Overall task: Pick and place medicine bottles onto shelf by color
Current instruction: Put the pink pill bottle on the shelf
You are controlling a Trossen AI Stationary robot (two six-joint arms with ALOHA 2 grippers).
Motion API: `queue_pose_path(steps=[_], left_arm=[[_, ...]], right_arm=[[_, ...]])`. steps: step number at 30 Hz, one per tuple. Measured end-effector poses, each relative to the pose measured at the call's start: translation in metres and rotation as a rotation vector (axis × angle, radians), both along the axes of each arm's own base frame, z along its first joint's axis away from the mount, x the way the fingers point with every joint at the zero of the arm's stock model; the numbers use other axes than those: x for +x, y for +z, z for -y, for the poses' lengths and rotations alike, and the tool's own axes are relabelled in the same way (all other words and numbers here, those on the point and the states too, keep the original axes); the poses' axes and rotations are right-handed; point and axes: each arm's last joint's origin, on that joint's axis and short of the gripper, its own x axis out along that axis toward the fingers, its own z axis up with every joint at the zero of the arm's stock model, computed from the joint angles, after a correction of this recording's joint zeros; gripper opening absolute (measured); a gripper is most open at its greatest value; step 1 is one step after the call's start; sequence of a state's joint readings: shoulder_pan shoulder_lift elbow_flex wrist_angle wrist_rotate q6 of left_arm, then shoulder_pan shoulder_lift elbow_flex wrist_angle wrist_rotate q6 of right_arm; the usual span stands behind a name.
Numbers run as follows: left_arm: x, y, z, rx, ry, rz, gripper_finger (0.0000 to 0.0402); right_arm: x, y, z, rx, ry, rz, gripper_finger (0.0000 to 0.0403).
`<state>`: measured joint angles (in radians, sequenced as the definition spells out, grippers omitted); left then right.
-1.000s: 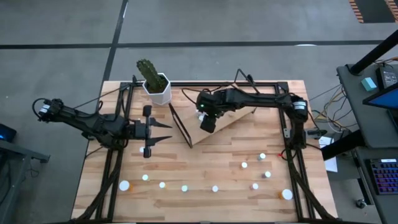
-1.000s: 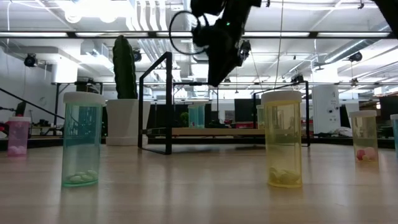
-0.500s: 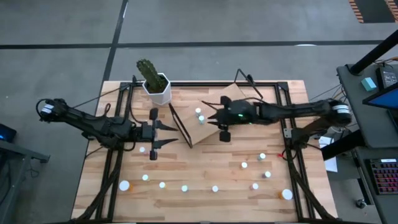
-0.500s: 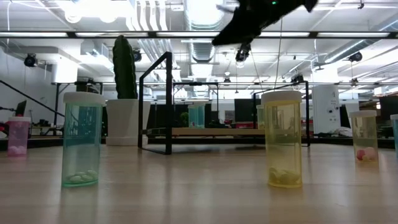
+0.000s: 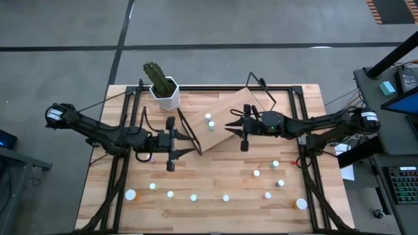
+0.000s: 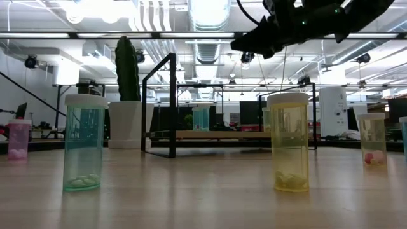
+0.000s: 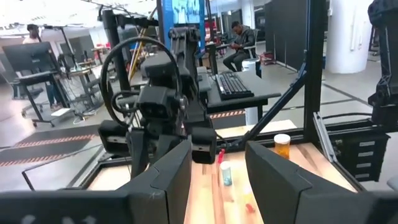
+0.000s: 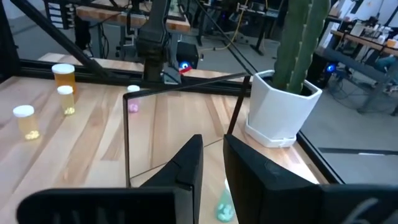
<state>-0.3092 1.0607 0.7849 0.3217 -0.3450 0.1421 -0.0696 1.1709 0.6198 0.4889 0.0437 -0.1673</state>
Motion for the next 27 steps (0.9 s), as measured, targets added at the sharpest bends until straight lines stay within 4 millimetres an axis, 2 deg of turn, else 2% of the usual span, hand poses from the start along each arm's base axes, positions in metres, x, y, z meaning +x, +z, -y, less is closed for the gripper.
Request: queue_pose_path(steps=[7,11,15,20,22,27], left_arm=[[-0.001,0.002,-0.001,-0.004,0.002,0.011,0.0135],[0.0,0.0,0.0,-0.013,0.001,0.006,0.0135],[0.0,-0.001,0.0,-0.077,-0.001,-0.001,0.0135],[-0.002,0.013,-0.001,-0.118,0.012,0.012,0.0134],[-0.001,0.018,-0.003,-0.175,0.068,-0.071,0.0131],[-0.009,0.019,-0.007,-0.453,0.237,-0.506,0.0113]], right_arm=[[-0.001,-0.004,-0.001,-0.002,0.02,-0.016,0.0054],[-0.004,-0.008,-0.004,-0.049,0.134,-0.008,0.0054],[-0.013,-0.011,-0.008,-0.105,0.262,0.159,0.0054],[-0.022,-0.005,-0.009,-0.142,0.256,0.279,0.0054],[-0.024,0.003,-0.009,-0.157,0.257,0.298,0.0053],[-0.034,0.026,-0.01,-0.197,0.259,0.276,0.0053]])
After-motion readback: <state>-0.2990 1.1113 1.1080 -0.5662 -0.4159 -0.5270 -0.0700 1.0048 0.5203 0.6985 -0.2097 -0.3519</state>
